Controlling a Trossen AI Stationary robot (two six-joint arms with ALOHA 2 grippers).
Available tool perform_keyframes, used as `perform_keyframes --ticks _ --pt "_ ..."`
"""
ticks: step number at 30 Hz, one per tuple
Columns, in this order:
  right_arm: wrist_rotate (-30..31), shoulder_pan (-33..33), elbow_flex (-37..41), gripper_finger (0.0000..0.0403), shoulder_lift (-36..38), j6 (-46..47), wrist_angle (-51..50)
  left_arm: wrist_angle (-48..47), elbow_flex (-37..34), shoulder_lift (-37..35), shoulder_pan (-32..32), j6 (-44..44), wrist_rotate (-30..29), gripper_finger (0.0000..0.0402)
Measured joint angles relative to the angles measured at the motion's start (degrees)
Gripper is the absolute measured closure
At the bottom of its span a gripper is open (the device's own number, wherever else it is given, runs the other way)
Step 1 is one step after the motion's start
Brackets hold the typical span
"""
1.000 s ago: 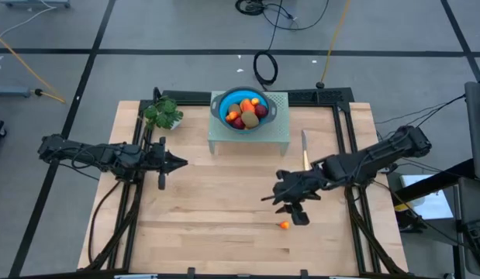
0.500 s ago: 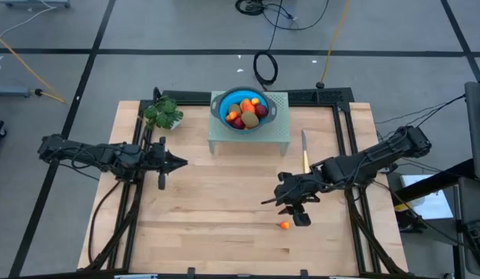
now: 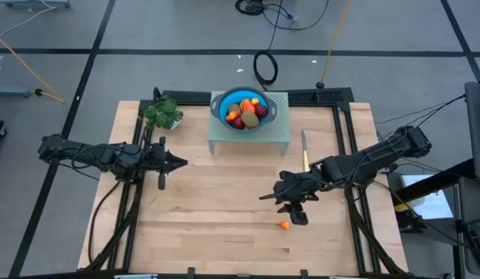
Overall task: Pick & Place Fruit
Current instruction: Put the peach into the colander on the shelf
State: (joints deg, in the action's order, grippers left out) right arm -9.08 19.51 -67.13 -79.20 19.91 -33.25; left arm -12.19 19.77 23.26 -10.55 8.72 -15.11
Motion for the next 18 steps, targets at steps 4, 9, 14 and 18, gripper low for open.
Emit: perform_keyframes --ticks 4,9,14,18 --pt "0.0 0.0 0.0 0.0262 0.0 1.5 0.0 0.0 0.0 0.0 0.0 0.0 0.0 0.038" --pt "-0.1 0.0 0.0 0.0218 0.0 2.0 0.3 0.0 0.0 0.0 0.0 0.0 0.0 0.038" --pt "-0.2 0.0 0.0 0.0169 0.0 2.0 0.3 0.0 0.0 0.0 0.0 0.0 0.0 0.038" --pt "-0.4 0.1 0.0 0.0149 0.0 2.0 0.6 0.0 0.0 0.0 0.0 0.0 0.0 0.038"
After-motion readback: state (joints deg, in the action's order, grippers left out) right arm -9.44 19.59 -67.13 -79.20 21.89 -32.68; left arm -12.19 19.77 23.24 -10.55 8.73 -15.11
